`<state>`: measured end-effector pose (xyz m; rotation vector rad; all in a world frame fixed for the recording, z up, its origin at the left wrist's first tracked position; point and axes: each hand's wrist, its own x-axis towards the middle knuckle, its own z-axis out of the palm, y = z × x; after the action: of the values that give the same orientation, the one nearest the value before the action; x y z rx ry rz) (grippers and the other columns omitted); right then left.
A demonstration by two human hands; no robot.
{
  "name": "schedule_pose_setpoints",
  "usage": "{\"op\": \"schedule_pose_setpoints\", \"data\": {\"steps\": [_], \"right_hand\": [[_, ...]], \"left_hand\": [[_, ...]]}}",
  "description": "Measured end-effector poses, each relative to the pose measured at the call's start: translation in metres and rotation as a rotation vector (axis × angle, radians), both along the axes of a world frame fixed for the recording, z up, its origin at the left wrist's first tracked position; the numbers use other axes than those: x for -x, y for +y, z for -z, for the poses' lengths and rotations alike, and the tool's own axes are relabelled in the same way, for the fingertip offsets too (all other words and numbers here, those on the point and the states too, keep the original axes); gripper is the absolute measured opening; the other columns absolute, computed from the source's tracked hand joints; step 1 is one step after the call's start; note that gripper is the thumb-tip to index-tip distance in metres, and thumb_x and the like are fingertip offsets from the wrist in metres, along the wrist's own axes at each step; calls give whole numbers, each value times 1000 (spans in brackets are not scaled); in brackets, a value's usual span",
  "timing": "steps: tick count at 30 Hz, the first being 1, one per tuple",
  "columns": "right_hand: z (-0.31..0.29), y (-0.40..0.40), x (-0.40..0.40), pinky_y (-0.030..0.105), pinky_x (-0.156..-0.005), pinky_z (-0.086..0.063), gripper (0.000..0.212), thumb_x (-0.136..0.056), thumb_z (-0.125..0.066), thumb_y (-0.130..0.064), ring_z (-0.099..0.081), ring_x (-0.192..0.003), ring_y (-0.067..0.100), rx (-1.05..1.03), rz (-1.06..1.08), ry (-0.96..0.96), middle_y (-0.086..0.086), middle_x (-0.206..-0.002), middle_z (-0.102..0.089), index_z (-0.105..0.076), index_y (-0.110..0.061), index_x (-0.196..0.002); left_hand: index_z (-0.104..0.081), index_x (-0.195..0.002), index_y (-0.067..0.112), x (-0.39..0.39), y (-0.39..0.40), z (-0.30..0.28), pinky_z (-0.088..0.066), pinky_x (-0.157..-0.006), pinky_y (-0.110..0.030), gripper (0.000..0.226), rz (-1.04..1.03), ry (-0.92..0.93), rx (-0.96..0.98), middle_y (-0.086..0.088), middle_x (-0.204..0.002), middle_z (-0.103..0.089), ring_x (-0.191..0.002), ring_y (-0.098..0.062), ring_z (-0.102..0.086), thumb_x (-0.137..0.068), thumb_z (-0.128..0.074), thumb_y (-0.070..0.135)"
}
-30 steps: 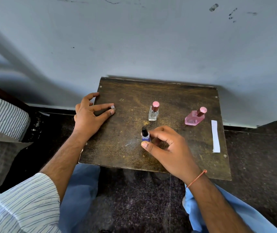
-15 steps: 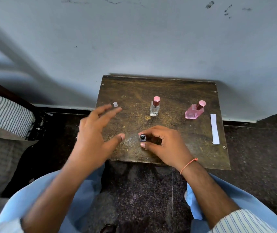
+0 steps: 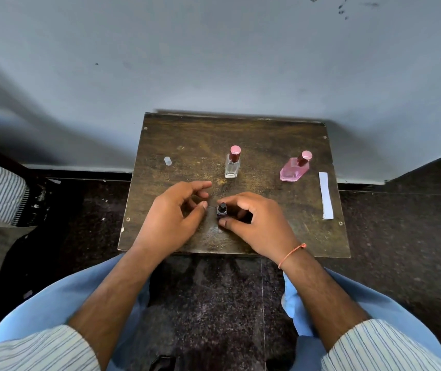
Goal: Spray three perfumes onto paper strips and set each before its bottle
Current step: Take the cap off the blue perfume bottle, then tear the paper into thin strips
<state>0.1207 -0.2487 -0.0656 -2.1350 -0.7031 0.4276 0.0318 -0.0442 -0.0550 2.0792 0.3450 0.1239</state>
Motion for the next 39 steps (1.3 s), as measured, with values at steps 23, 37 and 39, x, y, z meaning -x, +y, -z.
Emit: {"op": "schedule_pose_setpoints", "data": {"steps": [23,37,39], "right_hand": [[-29,-123,-60,46,-98,-60,36,-92,-84,-43,-74,-106,23,551,644,-37,0,-109,-82,-81,-20,-120],[-26,-122,-60,55,-88,-65,12,-88,-86,-29,-71,-84,13,248,765,232,-12,-83,-78,-81,-29,-76],[-31,-121,-60,50,-84,-65,9,-86,-87,-27,-71,-81,12,146,780,221,-11,-80,-79,-82,-28,-78]], "left_hand": [[-79,-118,26,-11,-6,-8,-43,-59,-6,45,-126,-66,21,24,-89,-69,-59,0,-50,-89,-69,-7],[-77,-118,29,-4,2,-10,-48,-62,-12,37,-153,-98,8,4,-101,-73,-66,-13,-58,-95,-71,1],[-77,-119,26,-2,3,-11,-50,-61,-14,33,-183,-95,65,1,-104,-75,-71,-26,-62,-97,-71,3]]}}
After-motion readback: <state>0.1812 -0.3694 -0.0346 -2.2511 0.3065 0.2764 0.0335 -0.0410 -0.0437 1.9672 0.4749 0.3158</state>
